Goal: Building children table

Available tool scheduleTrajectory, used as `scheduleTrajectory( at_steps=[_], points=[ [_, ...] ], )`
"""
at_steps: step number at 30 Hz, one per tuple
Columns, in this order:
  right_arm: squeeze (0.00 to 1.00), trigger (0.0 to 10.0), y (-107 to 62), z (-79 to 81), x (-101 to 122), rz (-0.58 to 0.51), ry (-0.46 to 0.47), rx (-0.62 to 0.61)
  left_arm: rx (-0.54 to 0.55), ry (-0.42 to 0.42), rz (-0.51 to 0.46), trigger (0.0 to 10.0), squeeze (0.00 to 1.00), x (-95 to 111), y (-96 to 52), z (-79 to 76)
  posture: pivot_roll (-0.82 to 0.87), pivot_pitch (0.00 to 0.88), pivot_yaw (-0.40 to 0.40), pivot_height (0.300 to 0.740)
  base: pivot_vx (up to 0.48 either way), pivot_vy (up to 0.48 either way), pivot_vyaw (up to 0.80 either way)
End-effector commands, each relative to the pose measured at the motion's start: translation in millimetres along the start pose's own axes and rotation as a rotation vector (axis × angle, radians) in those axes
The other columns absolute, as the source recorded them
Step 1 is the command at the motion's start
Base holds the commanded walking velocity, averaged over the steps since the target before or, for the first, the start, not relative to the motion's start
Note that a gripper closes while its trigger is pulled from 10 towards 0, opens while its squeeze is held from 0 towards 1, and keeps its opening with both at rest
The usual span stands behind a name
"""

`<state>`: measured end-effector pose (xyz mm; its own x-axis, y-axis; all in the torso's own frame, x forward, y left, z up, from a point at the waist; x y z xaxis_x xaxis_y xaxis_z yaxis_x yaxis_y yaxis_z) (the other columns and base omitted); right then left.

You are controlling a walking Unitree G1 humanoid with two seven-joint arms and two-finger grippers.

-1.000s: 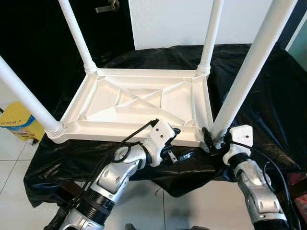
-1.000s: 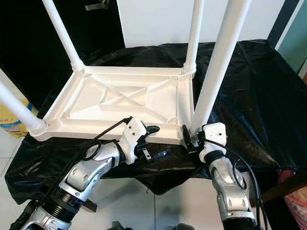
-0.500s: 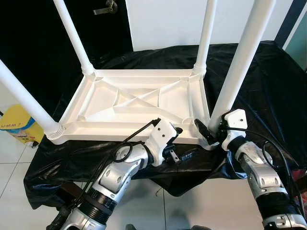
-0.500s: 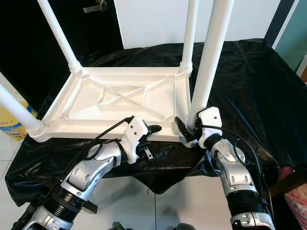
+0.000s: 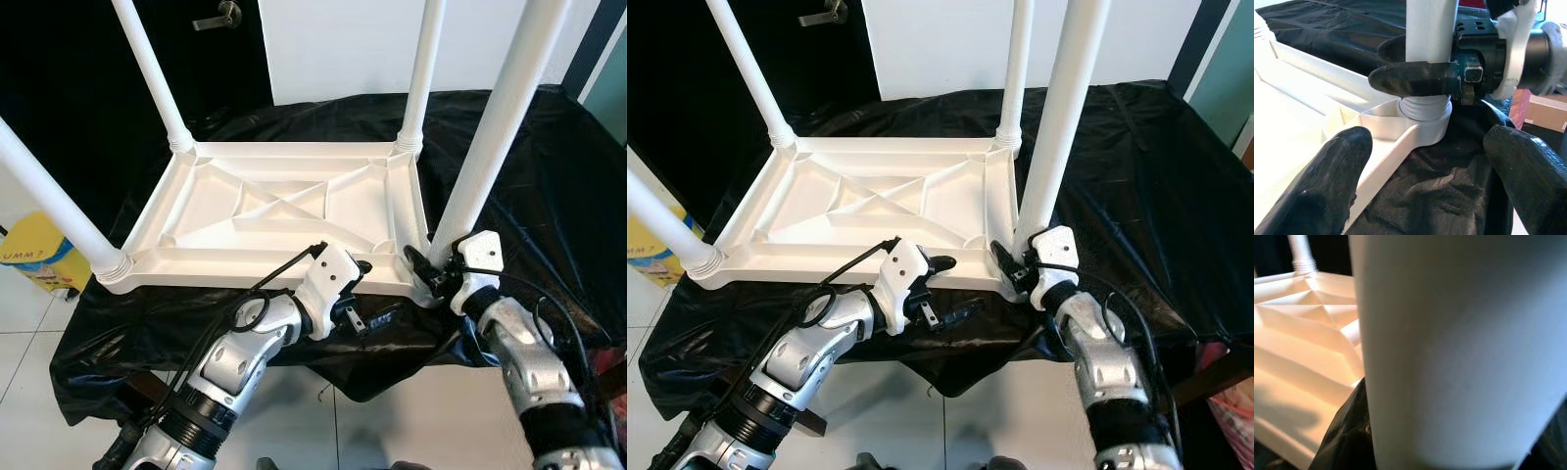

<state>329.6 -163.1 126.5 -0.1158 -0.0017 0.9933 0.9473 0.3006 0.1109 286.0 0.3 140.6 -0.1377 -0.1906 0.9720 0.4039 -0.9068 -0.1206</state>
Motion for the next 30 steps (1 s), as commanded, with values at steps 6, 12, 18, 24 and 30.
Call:
scheduleTrajectory(
  at_steps=[6,12,18,24,30],
  points=[
    [0.00,10.0,-11.2,0.7,-11,0.038,0.018,-0.111,-0.068,0.005,0.003,10.0,0.00,-1,0.2,-7.5,-0.17,0.044,0.058,0.740,0.000,0.000,0.00],
    [0.00,10.0,-15.5,1.6,-18,0.051,0.060,-0.312,-0.081,0.003,0.004,10.0,0.00,-2,2.5,-10.6,-0.17,0.044,0.058,0.740,0.000,0.000,0.00],
    [0.00,10.0,-16.4,6.8,-21,0.064,0.088,-0.409,-0.082,0.000,0.000,10.0,0.00,-2,3.1,-11.6,-0.17,0.045,0.054,0.740,0.000,0.000,0.00],
    [0.00,10.0,-14.6,18.0,-20,0.067,0.113,-0.430,-0.081,0.000,-0.002,10.0,0.00,-1,4.3,-12.0,-0.17,0.044,0.050,0.740,0.000,0.000,0.00],
    [0.00,10.0,-15.4,16.1,-19,0.068,0.104,-0.448,-0.079,0.001,-0.002,10.0,0.00,-1,4.3,-11.6,-0.17,0.042,0.049,0.740,0.000,0.000,0.00]
  ],
)
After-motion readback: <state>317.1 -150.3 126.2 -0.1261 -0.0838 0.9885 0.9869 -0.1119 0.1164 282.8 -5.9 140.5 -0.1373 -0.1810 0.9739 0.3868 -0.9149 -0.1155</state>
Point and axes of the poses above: a point about 5 cm out from each wrist's last joint towards the gripper, its own y axis pointing out of the wrist towards the gripper, its own x axis along the axis of the wrist's last joint, z = x × y, the point moved 4 cm from there along y, pointing out of the wrist towards the gripper, and after that the axes turned 5 degrees about y, right-handed, at the moved point
